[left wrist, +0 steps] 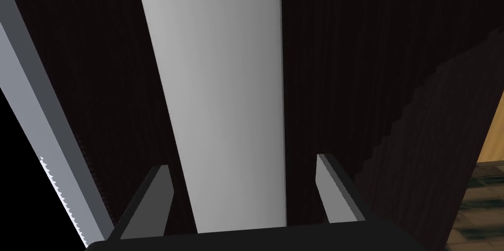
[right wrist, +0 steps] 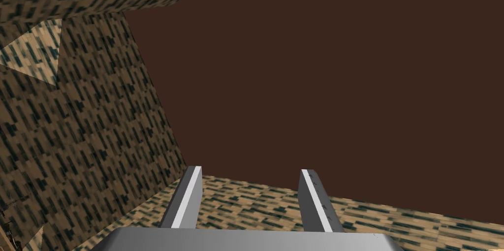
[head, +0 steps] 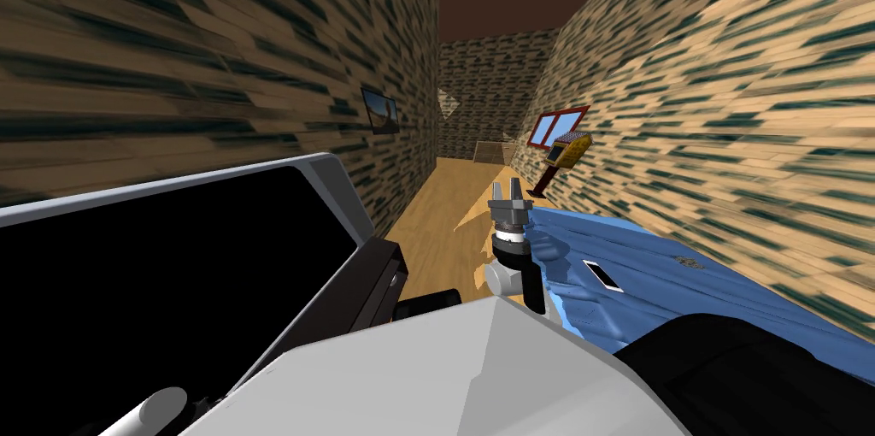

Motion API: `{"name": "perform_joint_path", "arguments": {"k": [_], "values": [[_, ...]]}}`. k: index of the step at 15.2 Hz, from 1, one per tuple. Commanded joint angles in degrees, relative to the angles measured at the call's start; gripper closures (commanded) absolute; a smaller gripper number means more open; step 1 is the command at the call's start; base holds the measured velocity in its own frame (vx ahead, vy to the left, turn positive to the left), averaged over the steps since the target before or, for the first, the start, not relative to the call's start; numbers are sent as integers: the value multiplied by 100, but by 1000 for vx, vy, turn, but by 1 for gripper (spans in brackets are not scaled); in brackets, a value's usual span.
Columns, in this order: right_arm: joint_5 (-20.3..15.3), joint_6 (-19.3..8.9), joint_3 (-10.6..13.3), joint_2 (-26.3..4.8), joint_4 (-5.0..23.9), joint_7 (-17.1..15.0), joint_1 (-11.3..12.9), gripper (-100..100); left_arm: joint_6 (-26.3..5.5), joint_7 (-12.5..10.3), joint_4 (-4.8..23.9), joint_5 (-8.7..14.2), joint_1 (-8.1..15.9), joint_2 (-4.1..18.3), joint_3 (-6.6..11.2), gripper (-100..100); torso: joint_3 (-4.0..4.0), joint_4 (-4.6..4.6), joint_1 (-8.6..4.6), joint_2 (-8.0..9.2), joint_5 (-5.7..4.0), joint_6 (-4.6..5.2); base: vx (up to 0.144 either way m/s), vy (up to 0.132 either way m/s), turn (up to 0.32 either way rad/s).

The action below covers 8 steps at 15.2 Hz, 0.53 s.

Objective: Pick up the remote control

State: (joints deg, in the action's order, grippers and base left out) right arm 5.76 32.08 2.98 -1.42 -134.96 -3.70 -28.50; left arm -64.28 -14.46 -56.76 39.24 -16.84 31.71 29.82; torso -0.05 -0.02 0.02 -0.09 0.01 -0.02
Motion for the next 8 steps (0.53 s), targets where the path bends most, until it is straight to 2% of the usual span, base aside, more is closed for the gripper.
{"name": "perform_joint_path", "arguments": {"k": [1, 4, 5, 7, 8], "values": [[0, 0, 0, 0, 0, 0, 0, 0, 0, 0, 0, 0, 0, 0, 0, 100, 0, 0, 0, 0, 0, 0, 0, 0, 0], [0, 0, 0, 0, 0, 0, 0, 0, 2, -2, 0, 1, 1, 1, 2, 100, 0, -1, -2, 0, 1, 1, 0, 0, 0], [0, 0, 0, 0, 0, 0, 0, 0, -170, -47, -156, 49, -61, 77, 43, 100, 0, -1, -2, 0, 1, 1, 3, 1, 20], [0, 0, 0, 0, 0, 0, 0, 0, -291, -64, -250, 96, -104, 143, 80, 100, -1, 0, -5, -1, -4, -1, 5, -7, 14], [0, 0, 0, 0, 0, 0, 0, 0, -181, -55, -179, 51, -63, 88, 44, 100, -1, -1, -7, -1, -5, -2, 0, 0, 0]]}}
